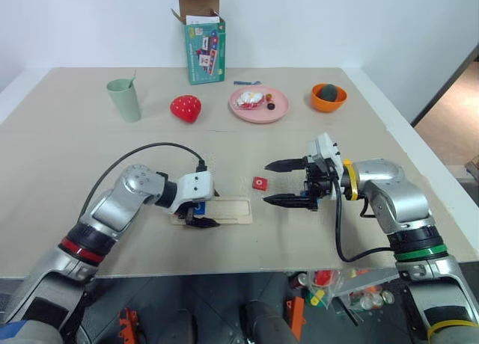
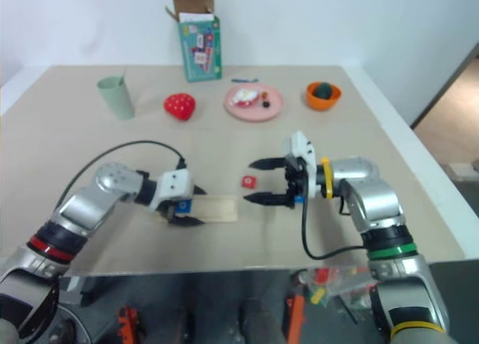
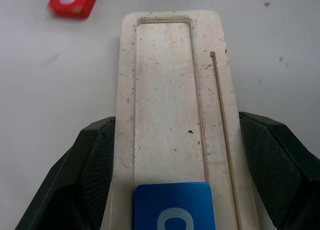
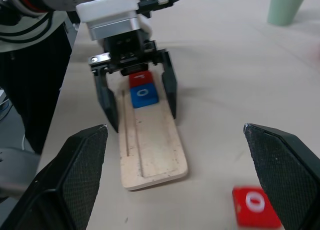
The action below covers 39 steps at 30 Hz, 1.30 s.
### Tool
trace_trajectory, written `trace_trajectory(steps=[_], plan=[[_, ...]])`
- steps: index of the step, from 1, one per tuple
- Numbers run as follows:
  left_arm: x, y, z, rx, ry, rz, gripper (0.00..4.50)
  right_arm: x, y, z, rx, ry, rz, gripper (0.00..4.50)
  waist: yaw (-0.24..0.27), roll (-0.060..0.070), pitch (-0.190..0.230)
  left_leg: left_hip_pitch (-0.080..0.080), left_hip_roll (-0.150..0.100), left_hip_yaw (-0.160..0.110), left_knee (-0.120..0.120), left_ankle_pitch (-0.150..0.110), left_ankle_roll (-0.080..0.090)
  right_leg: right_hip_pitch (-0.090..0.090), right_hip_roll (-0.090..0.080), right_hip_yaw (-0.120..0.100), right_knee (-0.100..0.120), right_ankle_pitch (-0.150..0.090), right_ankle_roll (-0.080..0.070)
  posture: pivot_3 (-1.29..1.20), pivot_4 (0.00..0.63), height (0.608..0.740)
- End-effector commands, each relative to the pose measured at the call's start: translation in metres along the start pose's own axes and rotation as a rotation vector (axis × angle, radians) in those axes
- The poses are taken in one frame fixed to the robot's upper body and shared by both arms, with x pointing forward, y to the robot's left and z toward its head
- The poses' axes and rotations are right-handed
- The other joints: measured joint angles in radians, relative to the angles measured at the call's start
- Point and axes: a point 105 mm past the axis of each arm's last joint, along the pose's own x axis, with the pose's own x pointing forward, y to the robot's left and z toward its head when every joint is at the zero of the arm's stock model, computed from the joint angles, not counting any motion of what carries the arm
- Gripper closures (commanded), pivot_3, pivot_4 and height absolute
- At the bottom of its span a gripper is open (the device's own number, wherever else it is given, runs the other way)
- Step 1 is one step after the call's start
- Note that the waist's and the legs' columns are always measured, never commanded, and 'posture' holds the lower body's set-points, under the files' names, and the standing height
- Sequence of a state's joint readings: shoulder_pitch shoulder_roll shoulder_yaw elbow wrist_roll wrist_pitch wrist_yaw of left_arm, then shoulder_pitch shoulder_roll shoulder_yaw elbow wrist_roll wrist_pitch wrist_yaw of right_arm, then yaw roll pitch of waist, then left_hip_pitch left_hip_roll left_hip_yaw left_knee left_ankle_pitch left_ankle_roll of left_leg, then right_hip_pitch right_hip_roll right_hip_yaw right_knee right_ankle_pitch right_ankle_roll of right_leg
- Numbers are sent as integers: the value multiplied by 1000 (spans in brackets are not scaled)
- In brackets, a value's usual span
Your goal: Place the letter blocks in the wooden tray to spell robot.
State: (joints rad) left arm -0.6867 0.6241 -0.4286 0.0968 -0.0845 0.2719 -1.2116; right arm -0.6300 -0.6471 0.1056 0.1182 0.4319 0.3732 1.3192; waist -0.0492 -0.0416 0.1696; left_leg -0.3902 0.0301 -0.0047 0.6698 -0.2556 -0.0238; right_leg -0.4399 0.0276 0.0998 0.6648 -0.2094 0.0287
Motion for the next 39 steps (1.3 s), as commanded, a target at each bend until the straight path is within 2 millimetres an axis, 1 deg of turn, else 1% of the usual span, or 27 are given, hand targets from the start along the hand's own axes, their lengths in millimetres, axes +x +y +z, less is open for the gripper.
trace_trajectory(steps=[1,6,11,16,23,25,26,27,31,34,37,39], plan=[[3,8,5,42,5,-4,1309,-7,1,11,-52,-24,-24,0,-1,0,0,0,0,0,0,0,0,0,0,0,0,0,0,0,150,740],[11,15,6,7,3,11,1309,-8,2,9,-62,-21,-43,0,0,0,0,0,0,0,0,0,0,0,0,0,0,0,0,0,150,740],[15,19,9,-45,-24,45,1309,-7,3,9,-67,-22,-49,0,1,0,0,0,0,0,1,0,0,0,0,1,0,0,1,0,150,740],[17,16,12,-83,-41,38,1309,-7,3,9,-69,-20,-51,0,1,0,0,0,0,0,1,0,0,0,0,0,1,0,1,0,150,740],[18,5,8,-41,-24,-17,1309,-4,-1,8,-71,-27,-54,0,0,0,0,0,0,0,0,0,1,0,0,0,0,0,1,0,150,740],[17,6,9,-34,-29,-9,1309,-4,-2,7,-75,-25,-57,0,0,0,0,0,0,0,0,0,1,0,0,0,0,0,1,0,150,740],[16,7,9,-33,-30,-5,246,-4,-3,7,-77,-23,-60,0,1,0,0,0,0,0,0,0,1,0,0,0,0,0,1,0,150,740],[15,8,10,-29,-33,1,35,-4,-3,6,-78,-23,-63,0,1,0,0,0,0,0,0,0,1,0,0,0,0,0,1,0,150,740],[8,13,14,-17,-46,21,35,-7,-8,6,-68,-30,-94,0,0,0,0,0,0,0,0,0,1,0,0,0,0,0,1,0,150,740],[1,16,17,15,-34,34,35,-12,-16,7,-59,-49,-145,0,0,0,0,0,0,0,0,0,1,0,0,0,1,0,1,0,150,740],[-15,19,35,6,-122,56,35,-24,-30,14,-40,-97,-242,0,0,1,1,0,0,0,1,0,1,0,0,0,1,0,1,0,150,740],[-28,20,51,-16,-222,75,35,-33,-38,16,-34,-100,-312,0,0,1,1,-1,0,0,1,0,1,0,0,1,0,0,1,0,150,740]])
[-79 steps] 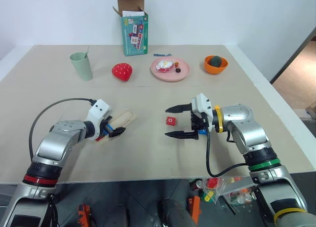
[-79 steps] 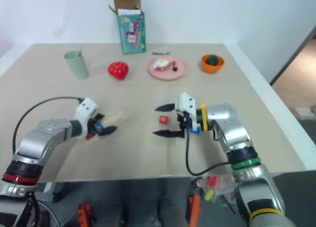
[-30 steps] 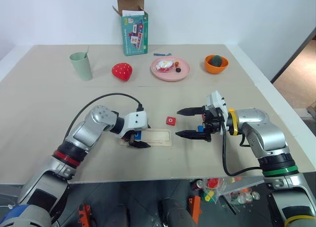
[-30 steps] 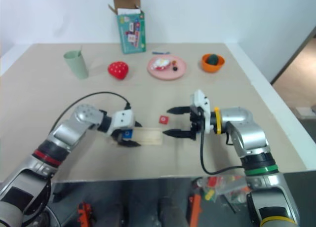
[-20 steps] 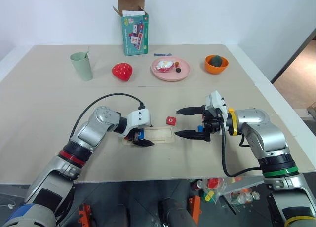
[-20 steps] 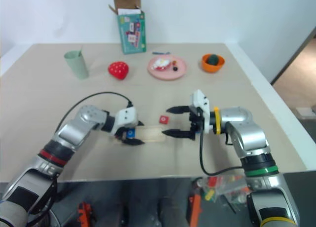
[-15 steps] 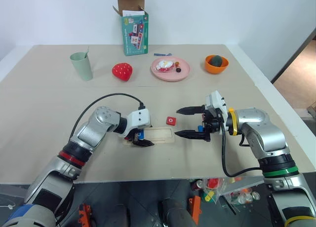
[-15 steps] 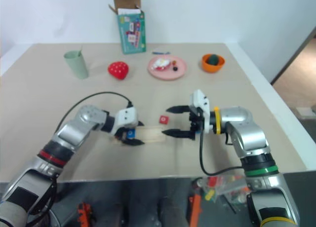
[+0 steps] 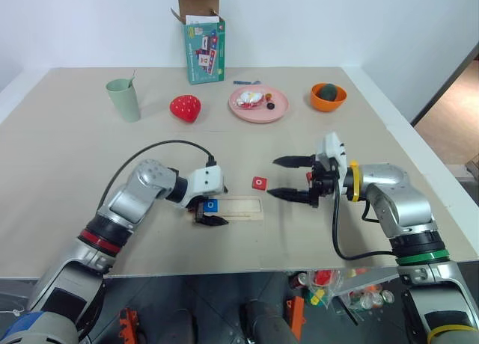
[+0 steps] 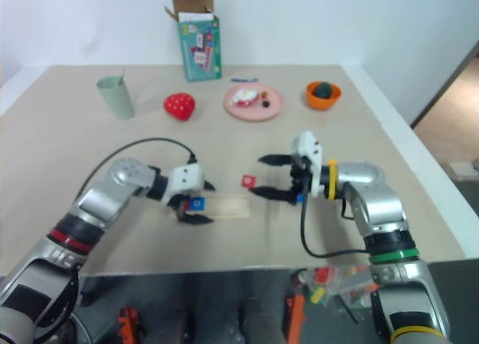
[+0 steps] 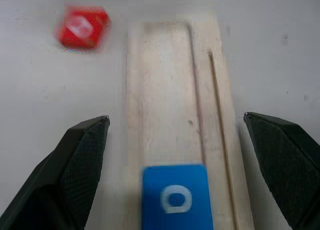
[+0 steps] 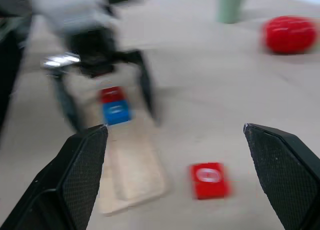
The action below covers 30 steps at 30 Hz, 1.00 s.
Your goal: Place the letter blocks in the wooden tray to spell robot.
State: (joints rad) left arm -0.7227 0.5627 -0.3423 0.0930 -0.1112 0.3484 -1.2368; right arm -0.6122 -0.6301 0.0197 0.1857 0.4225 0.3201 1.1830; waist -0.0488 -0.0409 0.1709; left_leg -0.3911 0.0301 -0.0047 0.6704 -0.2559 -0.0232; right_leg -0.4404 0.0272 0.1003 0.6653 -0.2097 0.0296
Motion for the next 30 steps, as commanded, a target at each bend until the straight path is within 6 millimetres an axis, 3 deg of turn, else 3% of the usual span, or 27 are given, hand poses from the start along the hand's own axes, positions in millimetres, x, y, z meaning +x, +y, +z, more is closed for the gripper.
trace_trajectory(steps=[1,3,8,12,18,25,30], plan=[[-27,6,42,-6,-207,53,35,-14,-20,19,-35,-39,-130,0,0,0,0,0,0,0,0,0,0,0,0,0,0,0,0,0,150,740],[-39,6,57,-51,-327,87,35,-22,-30,15,-13,-19,-212,0,0,1,1,0,0,0,0,0,0,0,0,-1,0,0,0,0,150,740],[-49,-6,68,-120,-503,198,35,-37,-42,8,25,-2,-391,0,-1,2,1,0,0,0,0,0,0,0,0,0,0,0,0,0,150,740],[-41,-27,62,-151,-551,328,35,-47,-46,0,45,-5,-678,0,1,3,1,-1,1,-1,-1,-1,1,0,-1,1,0,-1,1,0,150,740],[-34,-40,59,-185,-572,368,35,-43,-33,-10,88,-8,-1004,0,0,3,1,1,0,0,0,1,-2,0,0,3,1,1,1,0,150,740],[-29,-53,47,-151,-492,267,35,-35,-30,-34,154,87,-1148,0,-3,4,1,2,-2,2,0,4,-1,1,2,9,1,0,-2,0,150,740],[-28,-58,40,-157,-463,219,35,-29,-31,-52,213,145,-1153,0,-3,4,1,1,-2,3,-1,4,-1,0,2,10,-1,0,-1,0,150,740]])
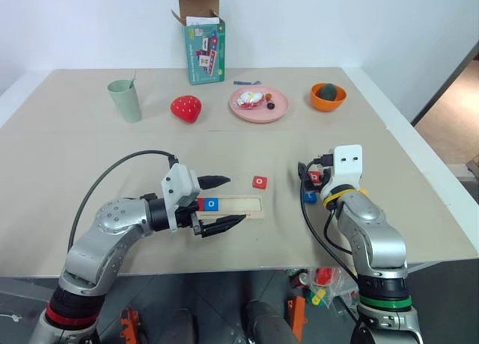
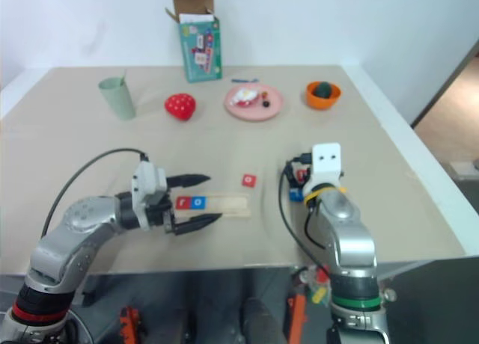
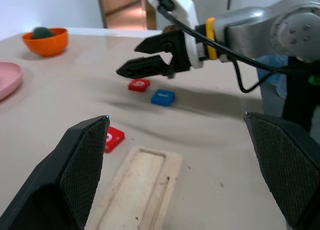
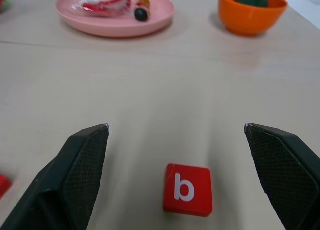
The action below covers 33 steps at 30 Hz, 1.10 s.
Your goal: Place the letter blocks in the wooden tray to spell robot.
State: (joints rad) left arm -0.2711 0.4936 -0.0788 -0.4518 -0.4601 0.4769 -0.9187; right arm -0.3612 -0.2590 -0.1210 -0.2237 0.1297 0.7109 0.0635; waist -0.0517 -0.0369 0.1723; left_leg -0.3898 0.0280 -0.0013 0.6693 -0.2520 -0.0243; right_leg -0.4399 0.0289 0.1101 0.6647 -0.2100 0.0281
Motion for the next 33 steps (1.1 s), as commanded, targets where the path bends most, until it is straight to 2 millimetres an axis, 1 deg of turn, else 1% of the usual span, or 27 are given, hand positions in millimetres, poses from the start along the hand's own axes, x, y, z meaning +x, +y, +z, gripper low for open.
trace_trajectory(steps=[1,6,8,14,15,17,23,24,28,29,31,33], plan=[[0,-4,3,28,-8,-31,35,3,-1,-1,5,10,-22,0,0,0,0,0,0,0,0,0,0,0,0,0,0,0,0,0,150,740],[4,-9,1,33,-5,-44,35,9,-2,-13,51,69,-41,0,0,0,0,0,0,0,-2,0,0,-1,0,0,0,1,3,0,150,740],[5,-10,0,33,-1,-48,35,11,-3,-14,88,83,-46,0,-1,0,0,0,0,0,-2,0,0,-1,0,0,0,1,3,0,150,740],[5,-11,-1,34,3,-44,35,16,-2,-14,100,105,-37,0,-10,0,0,0,1,0,-3,0,0,-1,1,0,0,1,3,0,150,740],[5,-11,-1,35,3,-43,0,16,-2,-14,101,108,-35,526,-10,0,0,0,0,0,-3,0,0,-1,1,0,0,1,3,0,150,740],[5,-11,-2,36,5,-40,0,17,-1,-14,97,111,-31,1099,-13,0,0,0,0,0,-3,0,0,-1,1,0,0,1,3,0,150,740],[6,-14,-4,37,12,-41,0,16,3,-15,61,119,-17,3184,-23,0,0,0,0,-1,-4,0,0,-1,1,0,-1,1,3,0,150,740],[6,-14,-5,38,13,-42,0,16,2,-13,51,113,-18,3283,-23,0,0,0,0,-1,-4,0,0,-1,1,0,-1,1,3,0,150,740],[6,-15,-5,37,16,-43,0,14,0,-4,23,72,-29,3283,-24,0,0,0,0,-1,-4,0,0,-1,1,0,-1,1,3,0,150,740],[6,-15,-6,38,18,-43,0,12,0,2,24,54,-32,3283,-24,0,0,0,0,-1,-4,0,0,-1,1,0,-1,1,3,0,150,740],[5,-16,-8,45,30,-48,0,2,2,17,7,21,-42,3283,-24,1,1,0,0,0,-4,0,0,-1,1,0,-1,1,3,0,150,740],[5,-17,-9,46,34,-51,0,-10,7,23,9,19,-47,3283,-24,2,1,0,0,-1,-5,0,0,-2,1,0,-1,1,3,0,150,740]])
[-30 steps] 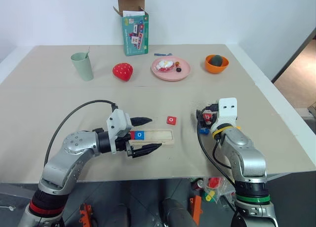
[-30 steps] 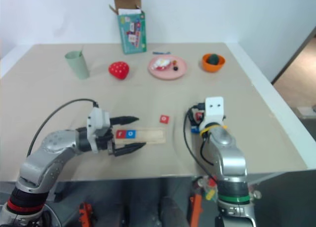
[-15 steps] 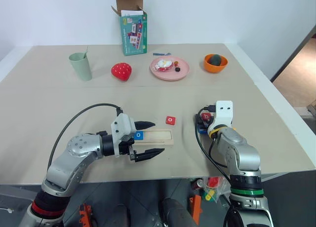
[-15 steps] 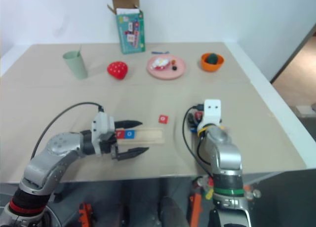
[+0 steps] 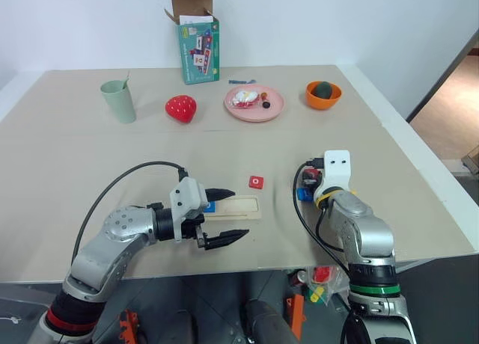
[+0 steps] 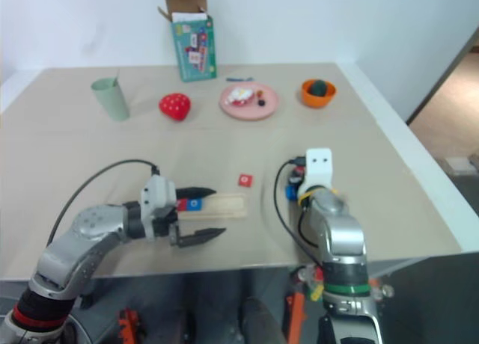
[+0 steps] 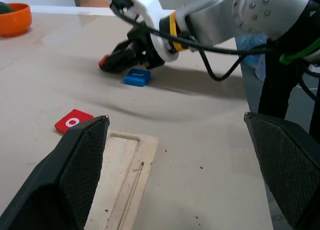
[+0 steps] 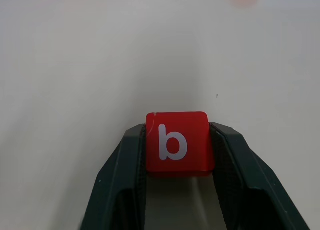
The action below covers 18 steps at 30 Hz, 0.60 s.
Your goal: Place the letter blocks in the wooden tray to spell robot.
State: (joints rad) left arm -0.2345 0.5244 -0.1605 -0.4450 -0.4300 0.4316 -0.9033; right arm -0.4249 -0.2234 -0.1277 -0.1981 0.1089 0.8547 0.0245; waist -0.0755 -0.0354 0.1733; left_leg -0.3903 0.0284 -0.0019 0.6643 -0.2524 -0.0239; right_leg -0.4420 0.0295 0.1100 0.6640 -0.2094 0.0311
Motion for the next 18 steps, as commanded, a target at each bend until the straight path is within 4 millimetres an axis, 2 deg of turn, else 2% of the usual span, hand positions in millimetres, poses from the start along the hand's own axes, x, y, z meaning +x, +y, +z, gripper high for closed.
trace_trajectory(steps=[1,5,11,18], plan=[[0,-5,8,49,-20,-15,0,-25,6,28,-9,-81,-7,3283,0,0,0,0,0,0,-1,0,0,0,0,0,0,0,0,0,150,740],[0,-6,5,46,-9,-22,0,-49,33,13,-25,-17,137,3283,0,0,0,0,0,-3,-4,0,0,0,0,-3,0,-3,-1,0,150,740],[-1,-7,3,47,0,-33,0,-71,59,-13,-69,81,308,3283,0,0,0,1,0,-3,-5,0,0,0,0,-2,0,-4,-2,0,150,740],[-3,-7,1,53,16,-36,0,-72,70,-16,-72,90,357,3283,-2,0,0,1,0,-3,-5,0,0,0,0,-2,0,-4,-3,0,150,740]])
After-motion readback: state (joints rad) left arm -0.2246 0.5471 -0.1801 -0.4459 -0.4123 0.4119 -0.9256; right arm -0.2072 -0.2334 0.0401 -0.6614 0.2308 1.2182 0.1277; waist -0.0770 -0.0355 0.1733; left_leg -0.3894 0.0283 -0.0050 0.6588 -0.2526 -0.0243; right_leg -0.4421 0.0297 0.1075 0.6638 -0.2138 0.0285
